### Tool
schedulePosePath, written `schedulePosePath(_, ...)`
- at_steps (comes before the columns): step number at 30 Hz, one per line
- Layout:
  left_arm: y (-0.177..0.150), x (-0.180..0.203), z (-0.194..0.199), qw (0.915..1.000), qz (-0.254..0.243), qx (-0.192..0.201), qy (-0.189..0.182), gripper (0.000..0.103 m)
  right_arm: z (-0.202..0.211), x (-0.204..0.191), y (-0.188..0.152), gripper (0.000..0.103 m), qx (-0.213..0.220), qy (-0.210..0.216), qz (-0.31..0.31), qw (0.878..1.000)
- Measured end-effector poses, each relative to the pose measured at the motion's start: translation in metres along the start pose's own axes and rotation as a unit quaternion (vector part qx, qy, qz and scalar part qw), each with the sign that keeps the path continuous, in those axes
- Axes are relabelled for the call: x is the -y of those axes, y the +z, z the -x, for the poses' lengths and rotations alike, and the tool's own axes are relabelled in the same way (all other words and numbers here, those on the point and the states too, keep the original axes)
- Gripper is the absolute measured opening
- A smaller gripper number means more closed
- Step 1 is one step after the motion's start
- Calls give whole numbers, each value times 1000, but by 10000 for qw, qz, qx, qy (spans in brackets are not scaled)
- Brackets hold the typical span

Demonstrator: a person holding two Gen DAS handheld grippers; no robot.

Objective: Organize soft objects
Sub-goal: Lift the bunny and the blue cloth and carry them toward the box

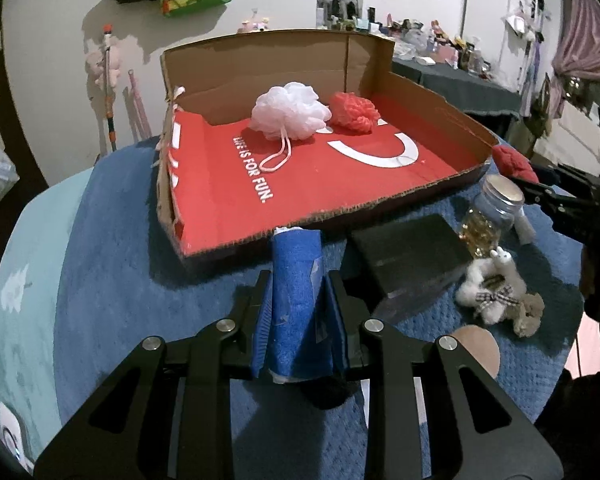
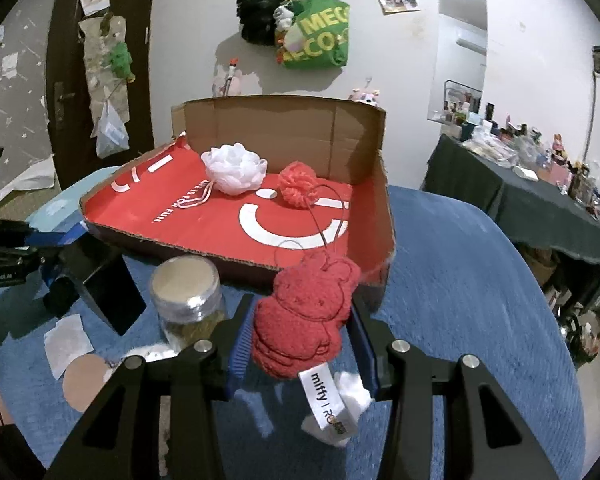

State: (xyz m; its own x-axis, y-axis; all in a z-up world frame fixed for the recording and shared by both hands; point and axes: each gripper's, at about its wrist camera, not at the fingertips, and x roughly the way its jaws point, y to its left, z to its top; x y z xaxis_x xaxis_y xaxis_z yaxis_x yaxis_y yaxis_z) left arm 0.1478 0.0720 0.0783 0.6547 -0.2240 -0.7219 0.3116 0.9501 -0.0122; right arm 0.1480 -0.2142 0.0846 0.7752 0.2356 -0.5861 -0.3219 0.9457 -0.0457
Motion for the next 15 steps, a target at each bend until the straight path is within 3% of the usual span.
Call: schedulePosePath(15,41,-5,-23,9988,-296,-114,-378,24,-30,8,31,48,-271,570,30,9980)
